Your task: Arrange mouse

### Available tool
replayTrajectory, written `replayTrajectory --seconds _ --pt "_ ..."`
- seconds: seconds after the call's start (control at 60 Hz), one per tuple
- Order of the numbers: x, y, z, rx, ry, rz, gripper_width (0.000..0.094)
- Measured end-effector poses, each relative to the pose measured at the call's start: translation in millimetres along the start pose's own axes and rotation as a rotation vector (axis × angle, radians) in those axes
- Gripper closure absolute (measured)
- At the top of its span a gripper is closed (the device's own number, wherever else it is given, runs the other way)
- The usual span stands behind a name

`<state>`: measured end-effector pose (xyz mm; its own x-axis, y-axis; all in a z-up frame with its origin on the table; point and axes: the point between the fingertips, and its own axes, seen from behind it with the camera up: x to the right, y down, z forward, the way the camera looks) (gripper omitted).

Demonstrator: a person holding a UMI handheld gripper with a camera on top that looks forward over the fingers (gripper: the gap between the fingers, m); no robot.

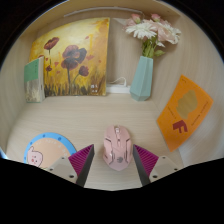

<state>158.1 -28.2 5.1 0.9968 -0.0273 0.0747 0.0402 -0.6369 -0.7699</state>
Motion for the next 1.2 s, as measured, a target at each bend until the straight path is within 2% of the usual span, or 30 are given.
replayTrajectory --seconds 0.183,0.333,0.483,0.617,0.683,0.8,0.967,1.1,1.167,1.2 --pt "-0.6 -13.5 30.6 -0.024 -0.012 0.011 0.0188" --pt "8.4 -11.4 37.3 -0.038 0.023 0.028 0.0368" --pt "9.3 -11.0 38.0 -0.029 0.030 0.027 0.0431" --pt "8.9 -6.9 36.5 -0.107 0.037 0.054 0.0551" --pt "7.9 -17.4 27.7 -0.129 0.034 0.076 0.0552" --pt "3.8 -88.0 -13.1 -0.017 0.046 0.077 0.0552" --pt "-39.7 -187.9 -87.8 0.165 -0.003 0.077 0.0553" --pt "-96.4 -213.1 -135.0 0.248 -0.063 0.045 0.0551" --pt "-127.1 -201.8 -145.1 0.267 -0.091 0.012 0.0552" --pt "-140.1 -190.3 -144.9 0.249 -0.106 -0.005 0.0552"
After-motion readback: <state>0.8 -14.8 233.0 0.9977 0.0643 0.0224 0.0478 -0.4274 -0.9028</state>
